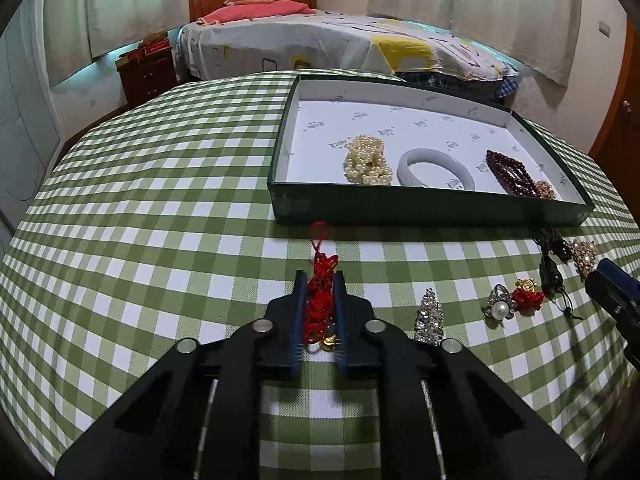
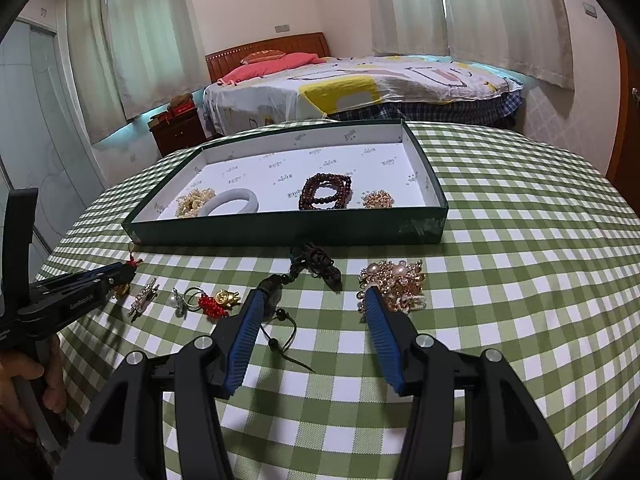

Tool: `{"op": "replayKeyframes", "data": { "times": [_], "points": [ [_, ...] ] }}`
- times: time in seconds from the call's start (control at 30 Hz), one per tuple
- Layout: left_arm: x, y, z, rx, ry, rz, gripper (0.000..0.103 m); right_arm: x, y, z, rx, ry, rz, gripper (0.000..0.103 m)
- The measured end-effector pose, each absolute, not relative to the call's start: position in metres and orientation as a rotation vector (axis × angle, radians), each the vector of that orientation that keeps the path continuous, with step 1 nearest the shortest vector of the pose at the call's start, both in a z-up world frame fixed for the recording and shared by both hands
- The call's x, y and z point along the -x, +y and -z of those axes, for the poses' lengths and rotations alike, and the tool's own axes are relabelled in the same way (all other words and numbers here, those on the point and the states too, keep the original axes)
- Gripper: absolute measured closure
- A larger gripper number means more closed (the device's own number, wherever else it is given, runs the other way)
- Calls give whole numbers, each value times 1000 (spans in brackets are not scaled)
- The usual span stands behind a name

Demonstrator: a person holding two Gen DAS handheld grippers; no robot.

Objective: Organize jewelry
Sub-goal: 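Grasp the red tassel charm with the left tool while the right tool grasps the black beaded pendant, then lift the red tassel and black pendant over the green box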

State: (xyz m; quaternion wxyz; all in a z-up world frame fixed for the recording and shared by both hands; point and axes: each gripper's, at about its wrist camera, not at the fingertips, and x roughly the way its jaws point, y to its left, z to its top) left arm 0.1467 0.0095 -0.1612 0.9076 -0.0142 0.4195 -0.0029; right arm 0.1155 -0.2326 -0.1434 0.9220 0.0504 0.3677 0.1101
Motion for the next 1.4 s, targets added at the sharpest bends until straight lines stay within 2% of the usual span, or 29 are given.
{"op": "replayKeyframes", "data": {
  "times": [0.3,0.8,1.03,1.17,1.4],
  "points": [
    [-133,22,156,51,834,-17,91,-116,-221,144,-77,768,-252,51],
    [-129,27,154,56,828,-32,91,-141,-195,150,-37,835,-282,71],
    [-132,23,159,55,840,-26,91,-144,-195,155,-21,875,-293,72],
    [-132,23,159,57,842,-27,91,-142,-197,156,5,871,-282,85],
    [-132,23,160,58,842,-26,91,-137,-202,155,1,854,-286,85]
  ]
}}
